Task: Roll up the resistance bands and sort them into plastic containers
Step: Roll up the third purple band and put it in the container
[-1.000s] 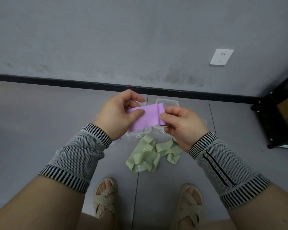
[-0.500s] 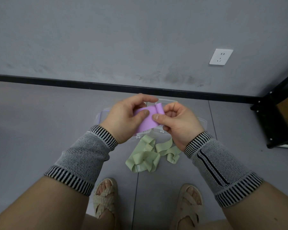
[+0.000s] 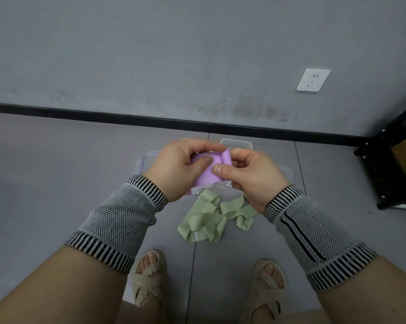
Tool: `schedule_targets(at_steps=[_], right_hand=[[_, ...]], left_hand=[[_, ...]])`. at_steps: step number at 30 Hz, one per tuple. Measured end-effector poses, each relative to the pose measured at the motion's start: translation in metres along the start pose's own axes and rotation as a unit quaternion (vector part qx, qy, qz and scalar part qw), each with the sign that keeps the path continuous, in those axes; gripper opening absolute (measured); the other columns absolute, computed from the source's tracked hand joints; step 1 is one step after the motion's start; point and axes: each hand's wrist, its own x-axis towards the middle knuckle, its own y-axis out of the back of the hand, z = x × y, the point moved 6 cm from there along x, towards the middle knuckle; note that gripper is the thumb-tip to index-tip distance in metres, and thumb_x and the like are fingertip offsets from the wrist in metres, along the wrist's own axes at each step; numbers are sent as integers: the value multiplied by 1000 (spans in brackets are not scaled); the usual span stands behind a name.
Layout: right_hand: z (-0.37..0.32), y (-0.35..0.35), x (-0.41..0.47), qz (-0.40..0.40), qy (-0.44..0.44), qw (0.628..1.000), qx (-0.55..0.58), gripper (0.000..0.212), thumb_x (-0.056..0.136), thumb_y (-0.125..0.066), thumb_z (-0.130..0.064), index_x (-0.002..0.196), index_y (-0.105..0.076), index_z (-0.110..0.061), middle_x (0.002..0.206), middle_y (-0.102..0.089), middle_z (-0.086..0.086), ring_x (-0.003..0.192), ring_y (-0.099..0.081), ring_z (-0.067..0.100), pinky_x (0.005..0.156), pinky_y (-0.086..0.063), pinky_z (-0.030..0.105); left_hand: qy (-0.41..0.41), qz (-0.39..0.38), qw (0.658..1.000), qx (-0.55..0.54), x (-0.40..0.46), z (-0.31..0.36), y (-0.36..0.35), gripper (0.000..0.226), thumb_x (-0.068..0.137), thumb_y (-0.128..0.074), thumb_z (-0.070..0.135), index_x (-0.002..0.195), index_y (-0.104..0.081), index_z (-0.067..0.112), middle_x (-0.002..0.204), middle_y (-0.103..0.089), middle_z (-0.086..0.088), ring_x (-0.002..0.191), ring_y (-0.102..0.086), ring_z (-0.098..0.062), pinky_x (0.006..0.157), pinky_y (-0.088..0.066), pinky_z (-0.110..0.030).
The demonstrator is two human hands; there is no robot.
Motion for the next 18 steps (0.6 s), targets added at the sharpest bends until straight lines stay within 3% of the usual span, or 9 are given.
schedule_targets(at_steps=[2, 4, 7, 13, 18], right_hand=[[2, 0, 0, -12, -22, 999, 21, 15, 74, -74, -9, 87, -68, -10, 74, -64, 11, 66, -55, 22, 60, -43, 28], [1, -1, 0, -21, -38, 997, 59, 2, 81, -66, -5, 82, -64, -6, 65, -56, 7, 59, -46, 17, 52, -37, 24], [1, 1, 0, -25, -65, 991, 113, 15, 89, -50, 5, 82, -62, -2, 60, -51, 5, 54, -43, 12, 48, -33, 22], [1, 2, -2, -55, -55, 996, 54, 15, 91, -53, -1, 93, -65, -10, 77, -67, 3, 66, -61, 10, 59, -47, 21], [1, 4, -2, -28, -41, 998, 38, 14, 91, -54, -1, 93, -65, -9, 70, -64, 3, 56, -55, 8, 51, -43, 18]], left_hand=[[-6, 0, 1000, 13, 0, 0, -1, 34, 90, -57, 10, 98, -60, 43, 92, -61, 20, 87, -59, 2, 79, -48, -15], [-11, -1, 1000, 22, 0, 0, 0, 29, 89, -56, 17, 99, -60, 43, 91, -60, 19, 86, -58, 2, 75, -47, -12], [-4, -9, 1000, 17, 0, -1, 1, 35, 91, -56, 11, 97, -59, 45, 90, -59, 18, 78, -56, 4, 64, -44, -7], [1, -3, 1000, 7, -1, -2, 2, 43, 90, -57, 7, 94, -59, 49, 92, -61, 23, 90, -58, 3, 82, -47, -17], [14, 0, 1000, 2, 0, -4, 1, 38, 89, -59, 10, 92, -59, 48, 94, -65, 19, 89, -61, 0, 83, -51, -21]])
